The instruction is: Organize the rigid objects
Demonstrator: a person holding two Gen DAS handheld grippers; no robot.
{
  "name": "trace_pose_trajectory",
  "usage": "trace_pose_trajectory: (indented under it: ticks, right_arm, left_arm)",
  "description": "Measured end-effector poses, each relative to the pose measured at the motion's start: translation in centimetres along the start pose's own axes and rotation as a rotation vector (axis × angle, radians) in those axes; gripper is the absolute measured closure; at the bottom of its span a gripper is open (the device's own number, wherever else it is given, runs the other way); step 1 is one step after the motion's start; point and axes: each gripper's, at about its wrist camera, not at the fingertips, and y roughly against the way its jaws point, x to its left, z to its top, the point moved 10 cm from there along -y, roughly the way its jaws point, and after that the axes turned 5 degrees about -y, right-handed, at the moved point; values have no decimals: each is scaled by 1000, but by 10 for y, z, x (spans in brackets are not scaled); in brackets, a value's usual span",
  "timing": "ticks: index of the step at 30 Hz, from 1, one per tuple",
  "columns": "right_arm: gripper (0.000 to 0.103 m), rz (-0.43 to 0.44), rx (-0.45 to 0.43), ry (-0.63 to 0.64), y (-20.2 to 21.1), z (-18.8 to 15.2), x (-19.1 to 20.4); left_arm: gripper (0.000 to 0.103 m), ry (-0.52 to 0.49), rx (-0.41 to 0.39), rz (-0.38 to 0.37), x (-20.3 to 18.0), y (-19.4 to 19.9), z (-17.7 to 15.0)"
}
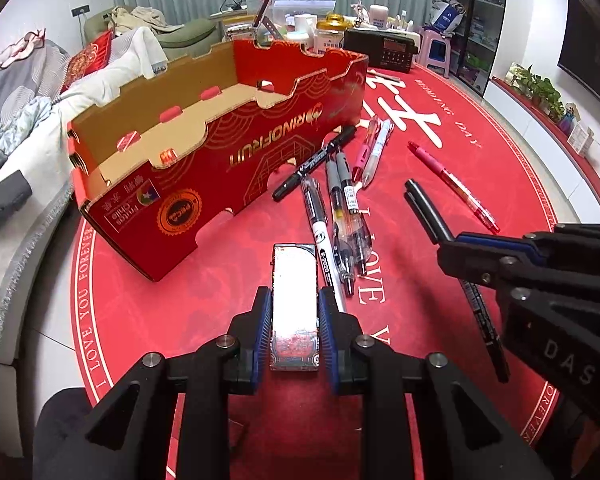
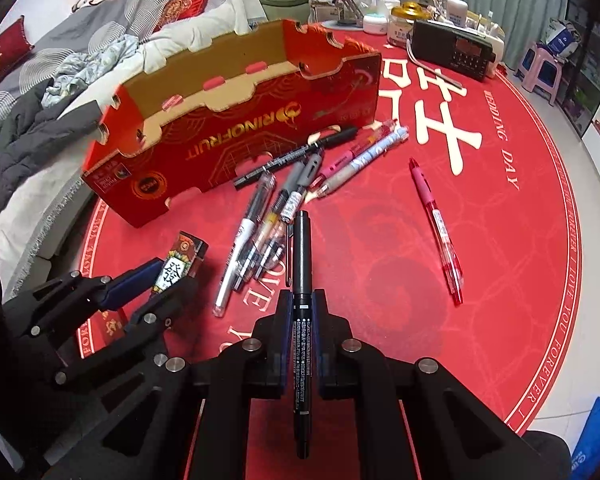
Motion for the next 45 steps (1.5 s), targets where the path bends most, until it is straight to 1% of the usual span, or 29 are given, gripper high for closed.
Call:
trace_pose_trajectory:
  ticks: [14, 21, 32, 42, 45]
  right_arm:
    - [93, 47, -96, 21, 28, 34, 22]
    - [93, 72, -136, 30, 37, 54, 33]
    - [93, 103, -181, 57, 48, 81, 49]
    - [93, 128, -218, 77, 54, 119, 65]
    - [93, 136, -231, 89, 54, 133, 72]
  left_arm:
    - [78, 80, -69, 5, 23, 28, 35]
    - [78, 121, -75, 15, 37, 36, 48]
    - [78, 151, -105, 43, 60, 50, 71]
    - [78, 189, -121, 63, 86, 56, 99]
    - [78, 191, -114, 67, 93, 52, 104]
